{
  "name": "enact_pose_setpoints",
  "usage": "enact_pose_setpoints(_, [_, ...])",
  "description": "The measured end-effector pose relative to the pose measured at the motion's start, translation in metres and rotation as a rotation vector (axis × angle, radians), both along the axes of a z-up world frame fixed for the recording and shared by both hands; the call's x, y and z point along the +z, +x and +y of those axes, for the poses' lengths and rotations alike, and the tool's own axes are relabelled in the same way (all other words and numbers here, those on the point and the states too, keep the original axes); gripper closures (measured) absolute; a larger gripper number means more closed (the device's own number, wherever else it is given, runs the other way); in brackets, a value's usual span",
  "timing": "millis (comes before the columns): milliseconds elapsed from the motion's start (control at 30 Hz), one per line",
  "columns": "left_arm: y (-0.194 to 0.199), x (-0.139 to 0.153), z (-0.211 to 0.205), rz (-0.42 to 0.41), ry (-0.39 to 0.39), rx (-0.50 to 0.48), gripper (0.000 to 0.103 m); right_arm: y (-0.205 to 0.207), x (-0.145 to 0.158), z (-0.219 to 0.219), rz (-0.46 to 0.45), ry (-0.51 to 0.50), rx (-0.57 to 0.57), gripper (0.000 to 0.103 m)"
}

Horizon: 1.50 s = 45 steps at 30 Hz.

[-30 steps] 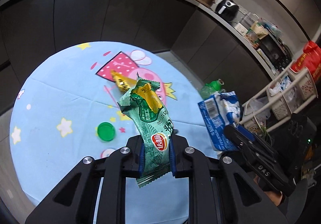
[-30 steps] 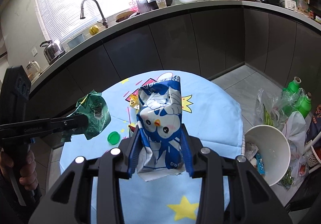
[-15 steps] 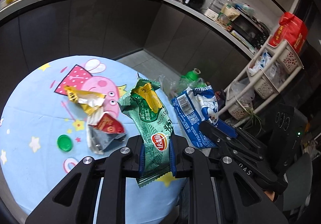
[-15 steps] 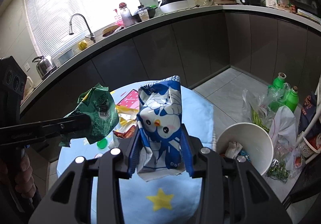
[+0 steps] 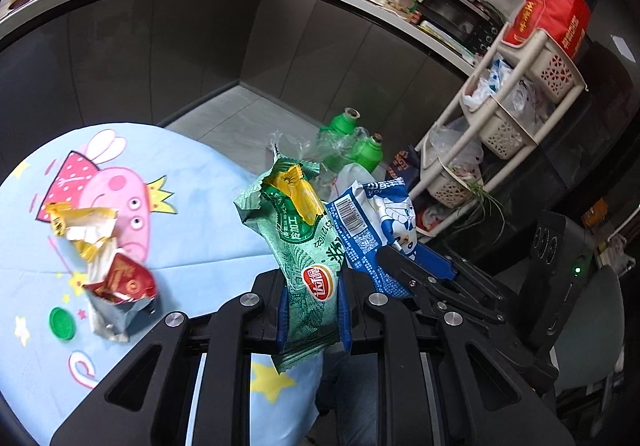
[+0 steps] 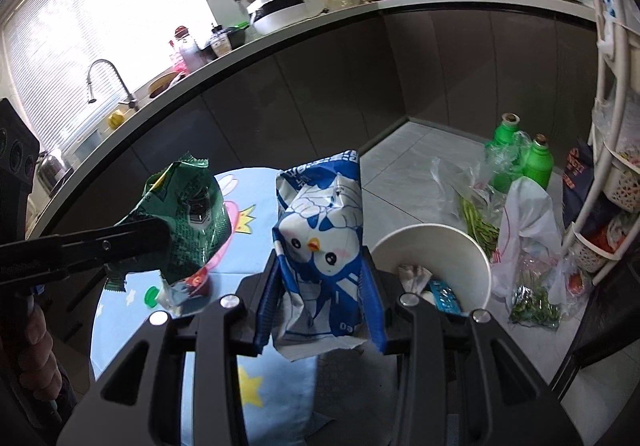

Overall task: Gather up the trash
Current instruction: 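Carry both wrappers over the bucket and open both tools to drop them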

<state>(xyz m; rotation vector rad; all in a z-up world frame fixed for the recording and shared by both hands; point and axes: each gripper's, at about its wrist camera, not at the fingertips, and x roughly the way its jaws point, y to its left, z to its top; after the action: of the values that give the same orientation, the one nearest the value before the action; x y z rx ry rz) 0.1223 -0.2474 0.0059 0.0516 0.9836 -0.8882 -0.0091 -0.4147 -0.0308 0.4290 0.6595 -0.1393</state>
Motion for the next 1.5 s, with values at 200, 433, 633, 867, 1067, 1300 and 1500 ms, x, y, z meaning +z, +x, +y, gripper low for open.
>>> enact_pose_setpoints(200, [0.004,-0.011,-0.037,0.013,0.006,-0.060,0.086,-0.005,-0.017,-0.030,0.021,0.029,-0.057,0.065])
enact_pose_setpoints(433, [0.014,-0.040,-0.074,0.059,0.020,-0.111,0.086,-0.004,-0.046,-0.060,0.064,0.071,-0.108,0.064])
enact_pose_setpoints(633, [0.026,-0.067,-0.103,0.094,0.048,-0.144,0.086,0.007,-0.072,-0.072,0.117,0.057,-0.126,0.064])
enact_pose_setpoints(867, [0.036,-0.091,-0.129,0.121,0.086,-0.157,0.086,0.024,-0.108,-0.085,0.178,0.072,-0.134,0.063])
enact_pose_setpoints(1067, [0.045,-0.115,-0.147,0.139,0.137,-0.170,0.085,0.035,-0.128,-0.094,0.212,0.074,-0.140,0.061])
enact_pose_setpoints(1300, [0.051,-0.135,-0.156,0.153,0.169,-0.164,0.082,0.041,-0.142,-0.103,0.234,0.075,-0.147,0.057])
enact_pose_setpoints(1500, [0.054,-0.138,-0.159,0.148,0.174,-0.162,0.081,0.043,-0.147,-0.106,0.231,0.065,-0.140,0.049])
